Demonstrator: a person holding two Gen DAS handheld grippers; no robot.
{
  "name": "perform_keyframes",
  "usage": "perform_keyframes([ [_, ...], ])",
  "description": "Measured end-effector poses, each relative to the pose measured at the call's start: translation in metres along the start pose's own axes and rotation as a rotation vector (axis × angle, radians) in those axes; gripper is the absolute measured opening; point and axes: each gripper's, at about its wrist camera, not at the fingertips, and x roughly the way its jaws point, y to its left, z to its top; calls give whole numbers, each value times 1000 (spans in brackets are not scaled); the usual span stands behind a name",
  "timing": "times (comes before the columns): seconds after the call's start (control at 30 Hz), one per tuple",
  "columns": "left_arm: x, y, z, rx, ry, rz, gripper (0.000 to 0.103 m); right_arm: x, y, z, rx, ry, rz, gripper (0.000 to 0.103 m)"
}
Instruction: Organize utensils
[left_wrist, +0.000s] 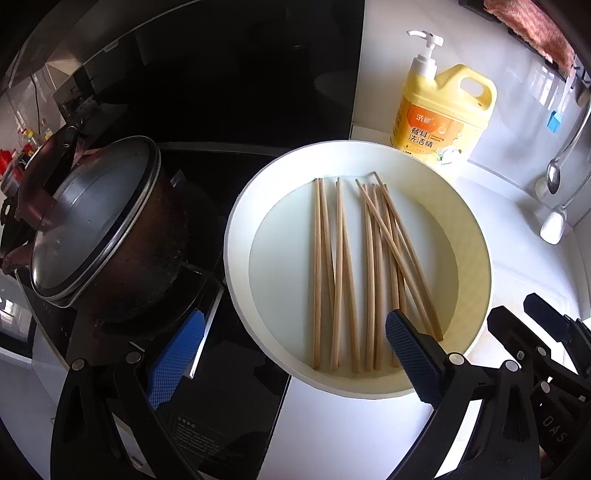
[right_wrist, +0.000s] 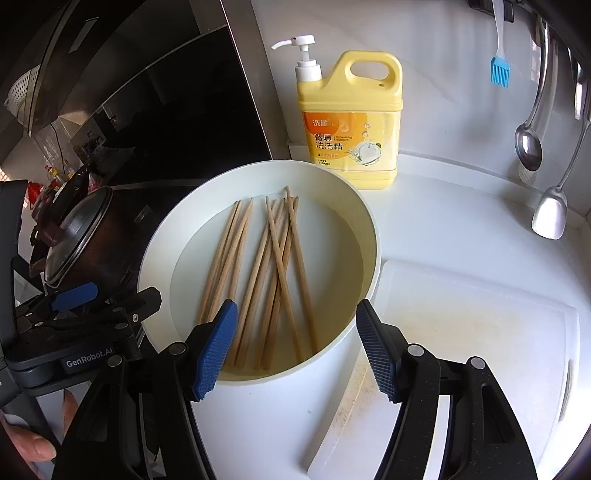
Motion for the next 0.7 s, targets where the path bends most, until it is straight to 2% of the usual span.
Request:
perform_keyframes([
  [0.33,3,-2,2,16,-27,-6,97,8,-3,3,8,12,7,64],
  [0.47,4,-4,3,22,-20,18,97,7,-3,3,9,8,5,64],
  [0.7,10,-4,1,28,6,12,97,10,-3,1,15,16,14,64],
])
